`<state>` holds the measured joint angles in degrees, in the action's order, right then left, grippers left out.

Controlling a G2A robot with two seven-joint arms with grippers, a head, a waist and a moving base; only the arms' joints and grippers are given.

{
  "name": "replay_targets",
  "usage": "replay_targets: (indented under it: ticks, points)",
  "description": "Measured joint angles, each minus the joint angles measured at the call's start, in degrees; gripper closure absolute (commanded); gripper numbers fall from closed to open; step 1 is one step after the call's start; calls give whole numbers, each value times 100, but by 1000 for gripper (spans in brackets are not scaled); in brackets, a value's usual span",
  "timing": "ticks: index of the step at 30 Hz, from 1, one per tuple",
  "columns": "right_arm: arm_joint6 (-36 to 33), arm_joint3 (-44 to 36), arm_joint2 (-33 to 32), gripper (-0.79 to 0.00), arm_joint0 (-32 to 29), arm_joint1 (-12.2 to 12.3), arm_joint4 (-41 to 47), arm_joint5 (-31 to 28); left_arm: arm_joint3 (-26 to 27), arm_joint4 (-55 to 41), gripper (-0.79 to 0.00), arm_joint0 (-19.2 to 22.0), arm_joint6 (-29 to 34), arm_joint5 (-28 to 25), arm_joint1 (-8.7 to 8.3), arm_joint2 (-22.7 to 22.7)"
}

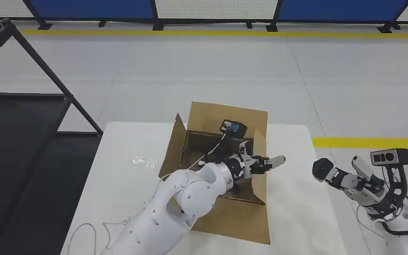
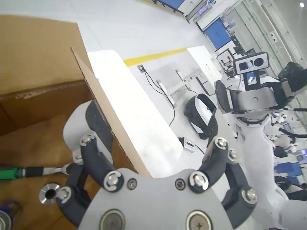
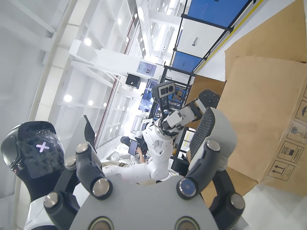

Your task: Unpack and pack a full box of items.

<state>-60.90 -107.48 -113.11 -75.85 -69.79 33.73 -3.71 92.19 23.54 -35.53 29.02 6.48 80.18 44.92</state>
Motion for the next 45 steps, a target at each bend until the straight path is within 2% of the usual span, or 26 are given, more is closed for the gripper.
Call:
replay_targets:
  ticks: [5, 17, 21, 28, 35, 41, 45]
  points:
    - [-111, -28, -107, -785, -81, 32, 69, 39, -219, -679, -785, 126, 330, -174, 74, -147]
    - [-81, -33, -96, -785, -94, 33, 100, 41, -200, -658, -785, 101, 310, -204, 75, -144]
    - [-238, -27, -188, -785, -182, 71, 252, 2, -227, -685, -785, 126, 260, -319, 145, -257]
    - [-695, 138, -661, -785, -528, 135, 760, -201, -996, -1166, -785, 787, 233, -468, 535, -836]
    - [-1107, 421, -1144, -785, -882, 187, 1325, -325, -2212, -1890, -785, 1322, -57, -825, 1051, -1344]
    - [-928, 429, -1318, -785, -1049, 225, 1322, -266, -3050, -2142, -785, 1564, -8, -1054, 1436, -1699]
    - [-909, 413, -1317, -785, -1053, 228, 1304, -255, -3175, -2148, -785, 1609, -31, -1073, 1490, -1708]
